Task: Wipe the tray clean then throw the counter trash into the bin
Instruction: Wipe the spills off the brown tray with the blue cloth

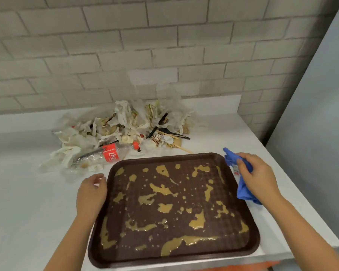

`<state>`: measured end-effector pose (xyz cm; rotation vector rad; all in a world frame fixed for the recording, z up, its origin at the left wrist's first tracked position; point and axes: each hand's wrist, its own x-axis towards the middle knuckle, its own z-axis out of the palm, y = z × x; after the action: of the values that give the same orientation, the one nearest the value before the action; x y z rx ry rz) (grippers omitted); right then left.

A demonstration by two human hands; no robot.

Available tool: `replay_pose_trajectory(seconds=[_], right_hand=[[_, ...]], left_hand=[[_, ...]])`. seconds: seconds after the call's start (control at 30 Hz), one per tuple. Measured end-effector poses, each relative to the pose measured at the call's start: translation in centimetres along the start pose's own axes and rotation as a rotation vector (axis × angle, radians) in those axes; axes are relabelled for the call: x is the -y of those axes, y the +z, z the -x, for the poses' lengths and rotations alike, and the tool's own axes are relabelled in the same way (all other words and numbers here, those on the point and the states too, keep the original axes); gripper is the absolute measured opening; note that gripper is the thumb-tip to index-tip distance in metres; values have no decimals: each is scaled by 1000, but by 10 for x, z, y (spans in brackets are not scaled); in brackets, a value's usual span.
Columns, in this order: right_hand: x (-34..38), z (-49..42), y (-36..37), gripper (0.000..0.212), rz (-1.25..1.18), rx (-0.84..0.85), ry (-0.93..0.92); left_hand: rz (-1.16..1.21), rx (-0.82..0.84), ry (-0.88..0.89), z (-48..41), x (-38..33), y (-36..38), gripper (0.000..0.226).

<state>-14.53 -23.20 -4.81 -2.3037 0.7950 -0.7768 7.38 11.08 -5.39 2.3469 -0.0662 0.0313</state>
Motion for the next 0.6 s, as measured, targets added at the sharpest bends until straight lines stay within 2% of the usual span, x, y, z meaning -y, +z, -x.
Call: replay_pose_trajectory(seconds=[0.17, 0.43, 0.6], right_hand=[[9, -34, 44, 29, 268, 232, -200], [-9, -38, 68, 40, 575, 432, -223], [-10, -40, 76, 56, 606, 528, -243]], left_hand=[[-144, 106, 25, -40, 19, 27, 31], [-208, 89, 201, -49, 41, 43, 33], [-230, 111, 259, -53, 46, 42, 34]])
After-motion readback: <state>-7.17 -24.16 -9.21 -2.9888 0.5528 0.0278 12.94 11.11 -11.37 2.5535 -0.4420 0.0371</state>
